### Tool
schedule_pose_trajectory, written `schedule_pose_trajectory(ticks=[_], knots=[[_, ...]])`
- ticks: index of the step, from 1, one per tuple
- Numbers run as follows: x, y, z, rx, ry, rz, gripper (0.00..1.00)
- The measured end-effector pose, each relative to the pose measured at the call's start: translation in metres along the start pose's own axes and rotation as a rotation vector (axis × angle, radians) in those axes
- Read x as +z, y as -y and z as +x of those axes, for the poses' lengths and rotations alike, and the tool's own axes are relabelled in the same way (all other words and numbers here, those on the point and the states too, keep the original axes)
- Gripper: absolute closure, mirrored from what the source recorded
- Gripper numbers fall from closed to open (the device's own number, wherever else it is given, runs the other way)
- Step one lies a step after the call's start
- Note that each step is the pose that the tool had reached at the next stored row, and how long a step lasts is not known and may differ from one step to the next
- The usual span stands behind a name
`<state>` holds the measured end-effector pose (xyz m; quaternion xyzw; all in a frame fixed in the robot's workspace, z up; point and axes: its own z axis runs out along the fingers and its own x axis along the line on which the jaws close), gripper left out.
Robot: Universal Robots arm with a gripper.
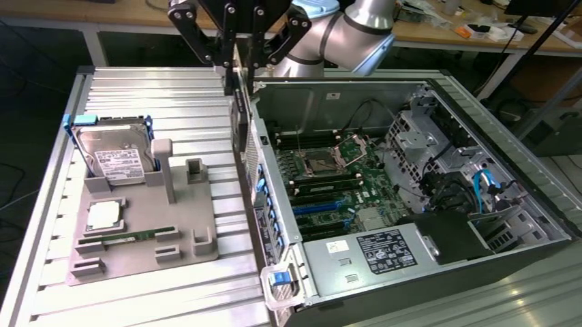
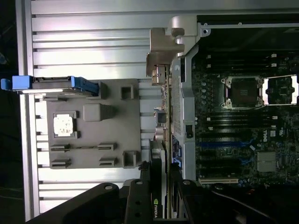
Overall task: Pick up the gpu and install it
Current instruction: 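Pick up the gpu and move the gpu toward the slot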
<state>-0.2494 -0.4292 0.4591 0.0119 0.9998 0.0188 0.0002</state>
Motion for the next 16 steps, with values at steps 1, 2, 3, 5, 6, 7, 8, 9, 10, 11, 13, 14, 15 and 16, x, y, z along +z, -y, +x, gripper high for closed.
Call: schedule_pose_trajectory(ticks=[1, 2, 3, 5, 6, 7, 8, 9, 10, 11, 13, 14, 15, 16], knots=[[-0.0001, -0.0001, -0.003, 0.0, 0.0, 0.0001, 0.73], [-0.0001, -0.0001, -0.005, 0.0, 0.0, 0.0, 0.73], [-0.0002, -0.0002, -0.008, 0.0, 0.0, 0.0, 0.73], [-0.0004, -0.0004, -0.016, 0.0, 0.0, 0.0001, 0.73], [-0.0005, -0.0004, -0.019, 0.0, 0.0, 0.0001, 0.73], [-0.0006, -0.0005, -0.021, 0.0, 0.0, 0.0, 0.73], [-0.0007, -0.0006, -0.024, 0.0, 0.0, 0.0, 0.73], [-0.0008, -0.0007, -0.027, 0.0, -0.0001, 0.0001, 0.73], [-0.0008, -0.0007, -0.03, 0.0, 0.0, 0.0001, 0.73], [-0.0009, -0.0008, -0.032, 0.0, 0.0, 0.0, 0.73], [-0.001, -0.0009, -0.038, 0.0, 0.0, 0.0001, 0.73], [-0.0011, -0.001, -0.041, 0.0, 0.0, 0.0001, 0.73], [-0.0012, -0.001, -0.043, 0.0, -0.0001, 0.0001, 0.73], [-0.0013, -0.0011, -0.046, 0.0, 0.0, 0.0, 0.73]])
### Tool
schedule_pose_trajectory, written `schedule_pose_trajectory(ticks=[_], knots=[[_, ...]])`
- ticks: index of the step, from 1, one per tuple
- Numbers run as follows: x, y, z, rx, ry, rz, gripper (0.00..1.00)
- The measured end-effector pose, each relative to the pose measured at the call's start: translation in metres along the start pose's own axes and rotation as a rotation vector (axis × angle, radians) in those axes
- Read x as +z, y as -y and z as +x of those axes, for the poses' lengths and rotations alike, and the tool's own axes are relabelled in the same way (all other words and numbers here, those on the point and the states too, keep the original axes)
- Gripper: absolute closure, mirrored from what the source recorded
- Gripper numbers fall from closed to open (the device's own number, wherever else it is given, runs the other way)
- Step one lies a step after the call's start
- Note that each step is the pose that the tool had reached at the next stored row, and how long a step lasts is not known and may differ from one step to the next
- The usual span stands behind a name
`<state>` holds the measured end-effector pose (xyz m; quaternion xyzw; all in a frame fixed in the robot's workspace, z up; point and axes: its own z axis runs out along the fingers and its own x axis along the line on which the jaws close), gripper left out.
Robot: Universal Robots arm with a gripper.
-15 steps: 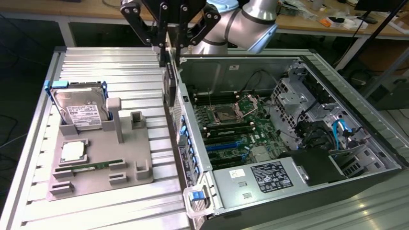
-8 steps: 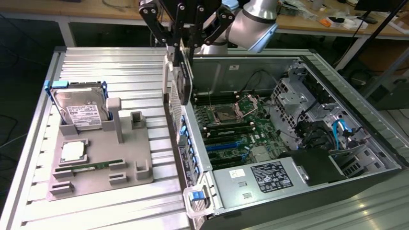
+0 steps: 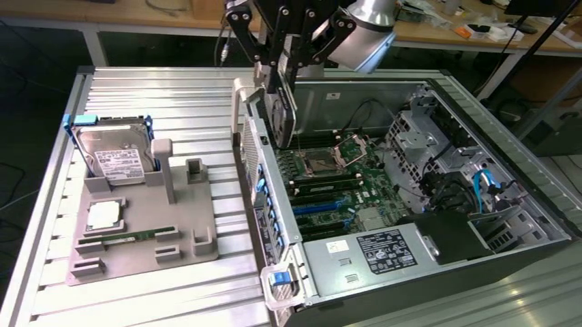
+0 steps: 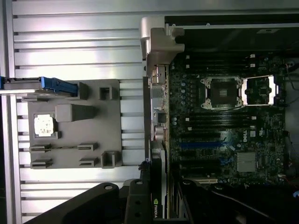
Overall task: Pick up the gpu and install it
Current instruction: 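Pick up the gpu and move the gpu toward the slot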
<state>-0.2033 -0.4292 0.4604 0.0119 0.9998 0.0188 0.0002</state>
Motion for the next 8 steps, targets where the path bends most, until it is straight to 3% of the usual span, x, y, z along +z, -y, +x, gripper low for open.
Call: schedule_pose_trajectory(ticks=[8], knots=[[-0.0007, -0.0005, -0.022, 0.0, 0.0, 0.0, 0.73]])
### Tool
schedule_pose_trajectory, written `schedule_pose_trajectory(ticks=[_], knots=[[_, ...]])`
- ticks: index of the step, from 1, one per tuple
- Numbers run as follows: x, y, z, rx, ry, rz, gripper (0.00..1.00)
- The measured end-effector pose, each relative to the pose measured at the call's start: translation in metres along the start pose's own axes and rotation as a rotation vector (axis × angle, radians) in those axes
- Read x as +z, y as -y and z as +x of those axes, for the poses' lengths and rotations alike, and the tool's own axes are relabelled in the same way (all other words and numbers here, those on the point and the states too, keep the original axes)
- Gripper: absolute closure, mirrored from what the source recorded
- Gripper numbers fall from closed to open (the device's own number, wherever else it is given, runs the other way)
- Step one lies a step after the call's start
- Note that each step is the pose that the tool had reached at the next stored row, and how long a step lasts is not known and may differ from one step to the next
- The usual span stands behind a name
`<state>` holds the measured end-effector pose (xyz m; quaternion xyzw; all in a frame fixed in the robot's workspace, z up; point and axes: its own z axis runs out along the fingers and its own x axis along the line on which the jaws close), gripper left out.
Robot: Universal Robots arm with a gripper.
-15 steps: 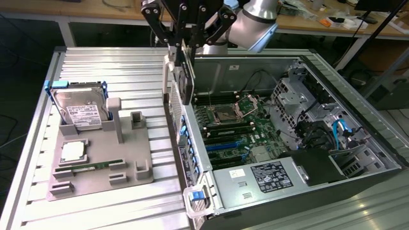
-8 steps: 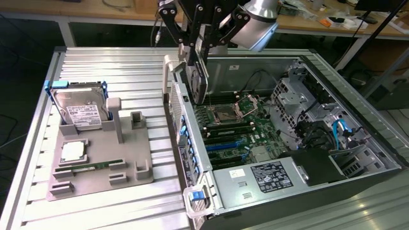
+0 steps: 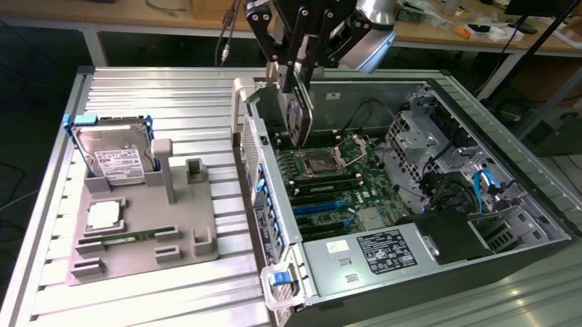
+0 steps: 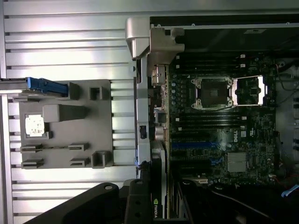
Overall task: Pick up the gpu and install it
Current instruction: 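Pick up the gpu and move the gpu toward the slot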
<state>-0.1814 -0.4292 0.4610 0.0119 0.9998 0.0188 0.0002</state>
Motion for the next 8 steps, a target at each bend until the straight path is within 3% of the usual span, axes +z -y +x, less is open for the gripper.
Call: schedule_pose_trajectory(ticks=[8], knots=[[-0.0006, -0.0005, -0.021, 0.0, -0.0001, 0.0001, 0.73]])
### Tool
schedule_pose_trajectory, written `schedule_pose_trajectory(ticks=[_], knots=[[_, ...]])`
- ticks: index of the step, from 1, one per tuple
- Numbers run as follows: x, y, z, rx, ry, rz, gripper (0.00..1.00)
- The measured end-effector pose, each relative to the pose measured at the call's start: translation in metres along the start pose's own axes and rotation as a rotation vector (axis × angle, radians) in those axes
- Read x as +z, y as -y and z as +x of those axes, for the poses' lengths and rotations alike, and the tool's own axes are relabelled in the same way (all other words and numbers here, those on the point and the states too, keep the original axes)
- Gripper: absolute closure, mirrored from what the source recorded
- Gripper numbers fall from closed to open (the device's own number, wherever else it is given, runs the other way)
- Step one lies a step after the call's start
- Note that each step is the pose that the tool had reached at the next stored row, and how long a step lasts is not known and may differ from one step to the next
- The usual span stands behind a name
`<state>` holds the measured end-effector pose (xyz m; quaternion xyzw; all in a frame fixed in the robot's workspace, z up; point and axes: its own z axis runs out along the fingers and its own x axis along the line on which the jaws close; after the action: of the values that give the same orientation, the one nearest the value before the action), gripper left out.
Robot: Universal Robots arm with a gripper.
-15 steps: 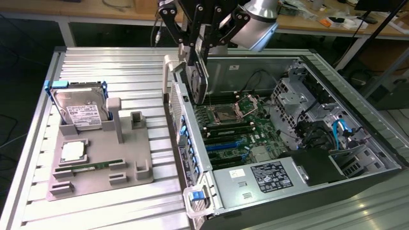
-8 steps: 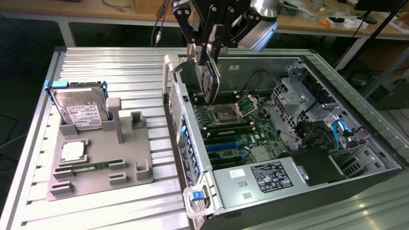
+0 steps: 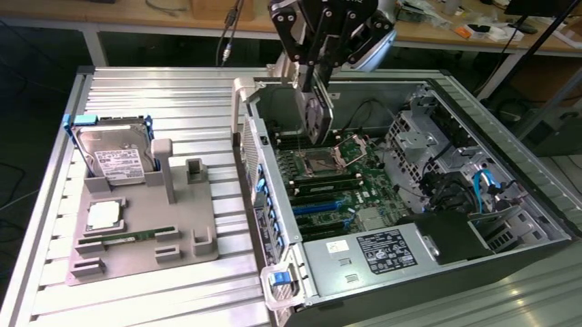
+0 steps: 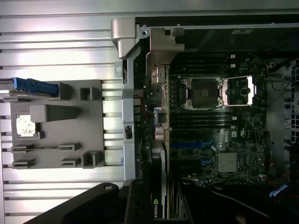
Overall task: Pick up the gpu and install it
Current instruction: 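Pick up the gpu and move the gpu toward the slot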
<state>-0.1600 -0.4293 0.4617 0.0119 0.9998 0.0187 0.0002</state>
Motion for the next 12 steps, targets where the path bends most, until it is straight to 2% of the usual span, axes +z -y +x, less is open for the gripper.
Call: schedule_pose_trajectory(ticks=[12], knots=[[-0.0008, -0.0008, -0.032, 0.0, 0.0, -0.0001, 0.73]])
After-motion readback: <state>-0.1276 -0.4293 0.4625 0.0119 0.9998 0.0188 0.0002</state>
